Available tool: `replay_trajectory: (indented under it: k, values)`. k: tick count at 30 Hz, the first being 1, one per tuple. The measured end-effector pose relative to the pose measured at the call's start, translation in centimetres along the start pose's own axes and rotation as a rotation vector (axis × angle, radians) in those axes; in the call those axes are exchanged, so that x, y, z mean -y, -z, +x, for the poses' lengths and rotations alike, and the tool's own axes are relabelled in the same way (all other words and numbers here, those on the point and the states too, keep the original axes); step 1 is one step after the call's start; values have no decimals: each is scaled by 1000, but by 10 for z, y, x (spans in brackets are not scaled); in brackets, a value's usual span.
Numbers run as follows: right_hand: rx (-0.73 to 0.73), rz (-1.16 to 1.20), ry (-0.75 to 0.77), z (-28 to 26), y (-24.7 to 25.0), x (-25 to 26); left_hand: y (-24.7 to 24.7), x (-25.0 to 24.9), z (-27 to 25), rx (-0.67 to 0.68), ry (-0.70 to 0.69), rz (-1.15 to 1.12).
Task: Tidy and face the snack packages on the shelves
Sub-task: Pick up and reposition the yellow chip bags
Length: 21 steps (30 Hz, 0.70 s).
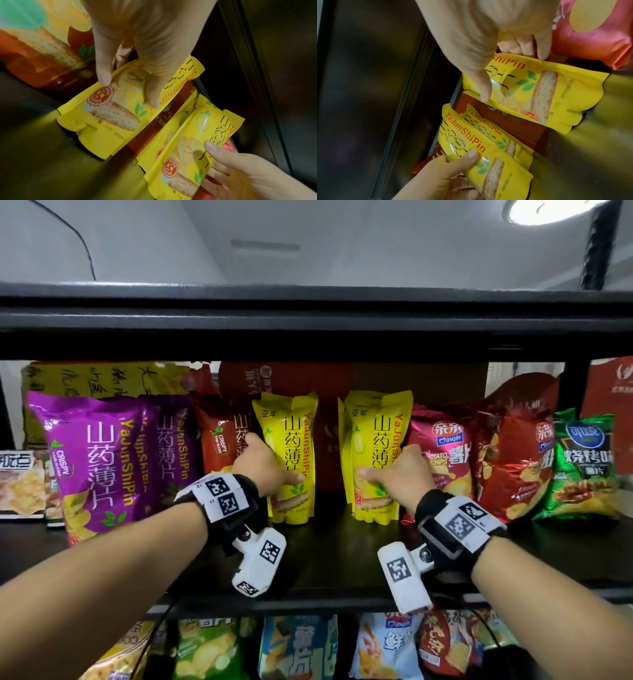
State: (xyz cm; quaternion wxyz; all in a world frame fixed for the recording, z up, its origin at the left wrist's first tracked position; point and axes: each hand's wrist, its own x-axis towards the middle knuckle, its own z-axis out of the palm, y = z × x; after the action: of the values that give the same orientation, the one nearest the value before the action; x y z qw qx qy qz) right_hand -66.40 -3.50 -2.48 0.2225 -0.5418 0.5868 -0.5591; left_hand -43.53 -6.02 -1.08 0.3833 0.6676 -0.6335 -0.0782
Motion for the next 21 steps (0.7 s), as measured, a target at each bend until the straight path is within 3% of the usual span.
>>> replay_trajectory:
  k: [5, 9, 13, 15, 18, 21]
  values:
    - [-62, -103, -16, 14, -9, 1, 1, 6, 2, 0, -14, -36]
    - [-53, -111, -6, 15, -12, 0, 7, 17, -2, 14, -108, -18]
    - [-27, -67, 46, 3, -7, 0, 13, 26, -10, 77, -175, 15]
    - [-9, 16, 80, -8, -3, 1, 19, 30, -19, 42, -202, -11]
    - [103, 159, 122, -27, -2, 8, 27, 23, -38, -75, -283, -235]
    - [317, 266, 138, -46, -9, 17, 30, 6, -60, 26, -317, -526]
